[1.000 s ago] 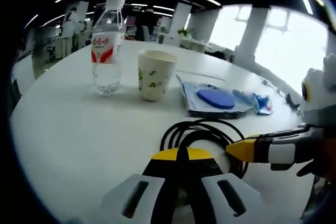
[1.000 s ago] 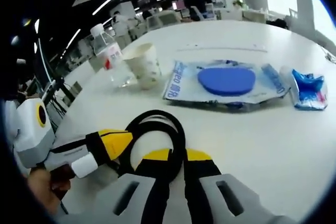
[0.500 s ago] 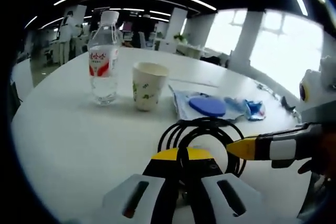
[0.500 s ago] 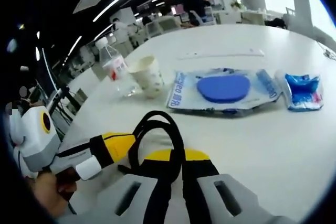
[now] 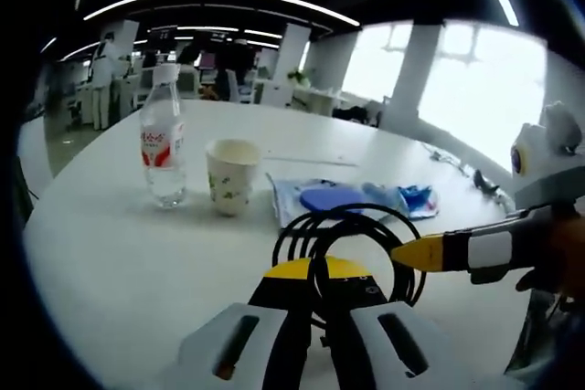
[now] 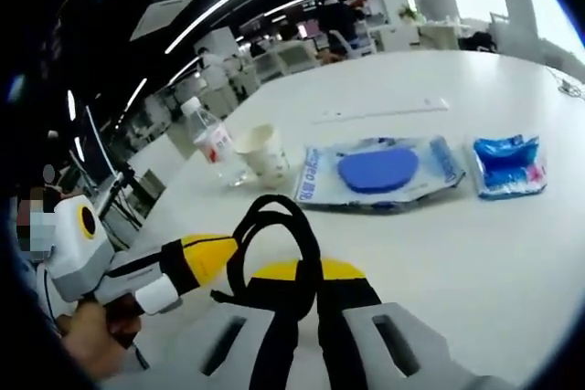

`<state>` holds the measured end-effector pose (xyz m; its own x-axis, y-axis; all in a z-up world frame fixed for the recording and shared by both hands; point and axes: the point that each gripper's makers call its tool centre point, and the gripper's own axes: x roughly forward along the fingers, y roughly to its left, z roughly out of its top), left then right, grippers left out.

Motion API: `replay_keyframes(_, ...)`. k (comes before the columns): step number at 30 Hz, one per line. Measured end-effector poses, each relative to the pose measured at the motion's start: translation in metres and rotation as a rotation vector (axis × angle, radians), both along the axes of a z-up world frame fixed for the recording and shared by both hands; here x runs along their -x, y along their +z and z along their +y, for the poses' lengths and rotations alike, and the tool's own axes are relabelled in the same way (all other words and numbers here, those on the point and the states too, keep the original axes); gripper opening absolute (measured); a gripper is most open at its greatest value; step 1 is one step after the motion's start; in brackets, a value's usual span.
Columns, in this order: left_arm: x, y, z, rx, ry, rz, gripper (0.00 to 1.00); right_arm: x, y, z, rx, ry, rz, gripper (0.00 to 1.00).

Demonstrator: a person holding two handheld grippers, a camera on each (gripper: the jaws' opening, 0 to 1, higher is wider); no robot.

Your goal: Arrange the tabletop items into an orderly group along one side of the table until the central work area is clear of visible clutter.

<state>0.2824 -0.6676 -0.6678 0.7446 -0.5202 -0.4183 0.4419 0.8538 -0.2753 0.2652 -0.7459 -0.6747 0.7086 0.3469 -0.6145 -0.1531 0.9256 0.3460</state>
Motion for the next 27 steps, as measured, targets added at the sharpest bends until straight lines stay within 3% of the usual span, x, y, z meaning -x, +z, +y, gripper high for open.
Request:
replay_keyframes(17, 0.010, 0.006, -0.058, 0.025, -0.127, 0.008, 0.01, 0.018, 0.006, -0.055, 0.004, -0.080, 0.023, 0.02)
replay_keyframes(27, 0.008, 0.001, -0.095, 0.084, -0.155, 0.050, 0.01, 0.018, 0.006, -0.092, 0.045, -0.101, 0.045, 0.02)
